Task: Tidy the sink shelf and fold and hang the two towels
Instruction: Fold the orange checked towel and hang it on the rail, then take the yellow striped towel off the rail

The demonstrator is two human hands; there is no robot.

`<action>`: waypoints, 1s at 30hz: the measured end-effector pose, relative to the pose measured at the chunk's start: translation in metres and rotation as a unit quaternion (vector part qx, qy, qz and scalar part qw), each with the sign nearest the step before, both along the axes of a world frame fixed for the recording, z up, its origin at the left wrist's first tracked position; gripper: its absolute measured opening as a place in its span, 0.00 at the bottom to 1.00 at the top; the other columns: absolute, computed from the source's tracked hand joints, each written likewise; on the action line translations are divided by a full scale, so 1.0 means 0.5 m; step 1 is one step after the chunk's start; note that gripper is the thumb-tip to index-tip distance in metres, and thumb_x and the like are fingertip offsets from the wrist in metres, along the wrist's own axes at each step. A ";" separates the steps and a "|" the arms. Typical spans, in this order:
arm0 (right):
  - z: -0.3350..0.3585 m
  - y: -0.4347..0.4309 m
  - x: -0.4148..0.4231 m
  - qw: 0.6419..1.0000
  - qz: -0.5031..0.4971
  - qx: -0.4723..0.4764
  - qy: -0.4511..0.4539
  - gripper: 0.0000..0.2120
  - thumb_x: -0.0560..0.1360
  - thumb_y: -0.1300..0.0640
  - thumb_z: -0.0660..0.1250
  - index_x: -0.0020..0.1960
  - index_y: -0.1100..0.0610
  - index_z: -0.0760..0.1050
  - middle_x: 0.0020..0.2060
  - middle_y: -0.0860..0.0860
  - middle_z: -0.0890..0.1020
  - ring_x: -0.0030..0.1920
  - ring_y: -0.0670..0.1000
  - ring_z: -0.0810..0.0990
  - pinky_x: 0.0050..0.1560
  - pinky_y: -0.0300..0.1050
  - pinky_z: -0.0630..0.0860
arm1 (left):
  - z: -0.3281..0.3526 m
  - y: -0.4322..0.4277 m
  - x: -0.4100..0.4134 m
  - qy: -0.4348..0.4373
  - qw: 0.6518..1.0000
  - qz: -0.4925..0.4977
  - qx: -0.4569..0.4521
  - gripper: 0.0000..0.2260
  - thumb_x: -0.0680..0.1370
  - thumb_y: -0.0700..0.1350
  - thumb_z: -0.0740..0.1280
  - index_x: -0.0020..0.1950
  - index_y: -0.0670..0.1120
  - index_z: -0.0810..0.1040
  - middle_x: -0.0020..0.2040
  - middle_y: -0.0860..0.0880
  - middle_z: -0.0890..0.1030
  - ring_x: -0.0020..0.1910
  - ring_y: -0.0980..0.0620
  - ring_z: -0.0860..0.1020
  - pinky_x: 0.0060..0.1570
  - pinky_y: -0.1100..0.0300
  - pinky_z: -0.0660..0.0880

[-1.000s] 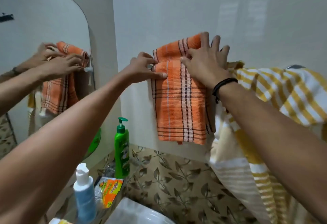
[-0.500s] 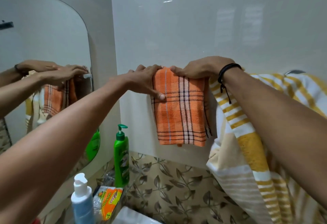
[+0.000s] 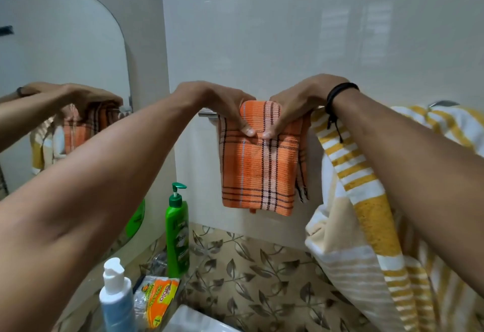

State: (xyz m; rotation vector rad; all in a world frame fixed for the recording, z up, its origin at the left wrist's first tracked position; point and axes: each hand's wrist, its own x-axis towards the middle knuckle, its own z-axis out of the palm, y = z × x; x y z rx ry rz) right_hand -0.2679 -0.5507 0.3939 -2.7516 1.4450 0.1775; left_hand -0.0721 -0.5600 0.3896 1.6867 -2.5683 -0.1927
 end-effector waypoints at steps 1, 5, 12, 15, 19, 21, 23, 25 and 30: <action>-0.002 -0.002 0.002 1.000 -0.017 -0.019 -0.003 0.51 0.46 0.23 0.75 0.63 0.49 0.78 0.58 0.47 0.85 0.55 0.53 0.85 0.60 0.54 0.80 | 0.003 -0.002 -0.004 -0.009 1.000 -0.002 0.009 0.36 0.59 0.61 0.81 0.64 0.54 0.74 0.58 0.54 0.84 0.58 0.51 0.83 0.60 0.50 0.80; -0.031 0.051 -0.025 0.974 -0.097 -0.202 -0.030 0.53 0.51 0.18 0.66 0.68 0.47 0.66 0.63 0.48 0.77 0.61 0.57 0.78 0.64 0.58 0.72 | 0.002 0.002 -0.002 -0.016 1.000 -0.016 0.004 0.37 0.61 0.57 0.80 0.67 0.51 0.72 0.60 0.52 0.82 0.60 0.49 0.82 0.56 0.53 0.80; -0.162 0.142 -0.175 0.879 -0.169 -0.414 -0.164 0.36 0.69 0.30 0.68 0.71 0.47 0.66 0.68 0.51 0.72 0.71 0.58 0.67 0.70 0.66 0.59 | -0.018 0.050 -0.028 0.064 0.992 -0.041 -0.105 0.44 0.60 0.73 0.75 0.71 0.59 0.68 0.63 0.53 0.76 0.59 0.48 0.77 0.57 0.47 0.79; -0.217 0.120 -0.181 0.840 -0.188 -0.466 -0.206 0.39 0.68 0.33 0.71 0.73 0.47 0.64 0.71 0.52 0.69 0.77 0.59 0.59 0.72 0.76 0.50 | -0.037 0.053 -0.083 0.047 0.987 -0.063 -0.137 0.39 0.66 0.73 0.70 0.72 0.56 0.68 0.62 0.52 0.78 0.58 0.49 0.78 0.57 0.48 0.78; -0.261 0.113 -0.162 0.817 -0.209 -0.500 -0.198 0.41 0.68 0.42 0.73 0.76 0.50 0.60 0.74 0.56 0.65 0.79 0.62 0.55 0.70 0.79 0.46 | -0.049 0.045 -0.124 0.013 0.985 -0.036 -0.168 0.33 0.70 0.74 0.64 0.69 0.56 0.71 0.59 0.53 0.80 0.56 0.50 0.79 0.55 0.49 0.77; -0.265 0.114 -0.163 0.803 -0.210 -0.526 -0.185 0.37 0.69 0.49 0.71 0.75 0.51 0.62 0.72 0.56 0.68 0.76 0.60 0.62 0.71 0.75 0.53 | -0.044 0.048 -0.127 0.020 0.989 -0.022 -0.148 0.32 0.70 0.74 0.64 0.66 0.56 0.73 0.56 0.53 0.81 0.54 0.50 0.80 0.55 0.49 0.77; -0.260 0.114 -0.172 0.788 -0.197 -0.551 -0.191 0.33 0.69 0.50 0.70 0.73 0.50 0.66 0.69 0.54 0.72 0.71 0.58 0.69 0.72 0.69 0.59 | -0.040 0.055 -0.130 0.017 0.989 -0.021 -0.149 0.34 0.69 0.77 0.62 0.67 0.57 0.74 0.58 0.53 0.81 0.58 0.48 0.79 0.57 0.47 0.77; -0.253 0.115 -0.185 0.782 -0.177 -0.558 -0.215 0.30 0.70 0.48 0.70 0.71 0.49 0.70 0.67 0.52 0.75 0.68 0.56 0.72 0.70 0.64 0.62 | -0.046 0.062 -0.135 0.003 0.975 -0.021 -0.222 0.38 0.68 0.80 0.56 0.69 0.59 0.73 0.64 0.52 0.79 0.66 0.47 0.73 0.64 0.43 0.70; -0.247 0.126 -0.208 0.785 -0.146 -0.538 -0.269 0.23 0.75 0.47 0.63 0.70 0.45 0.73 0.69 0.47 0.76 0.68 0.52 0.73 0.69 0.56 0.63 | -0.103 0.099 -0.202 0.214 0.880 -0.076 -0.417 0.20 0.77 0.66 0.65 0.58 0.52 0.81 0.53 0.53 0.80 0.55 0.52 0.74 0.51 0.58 0.70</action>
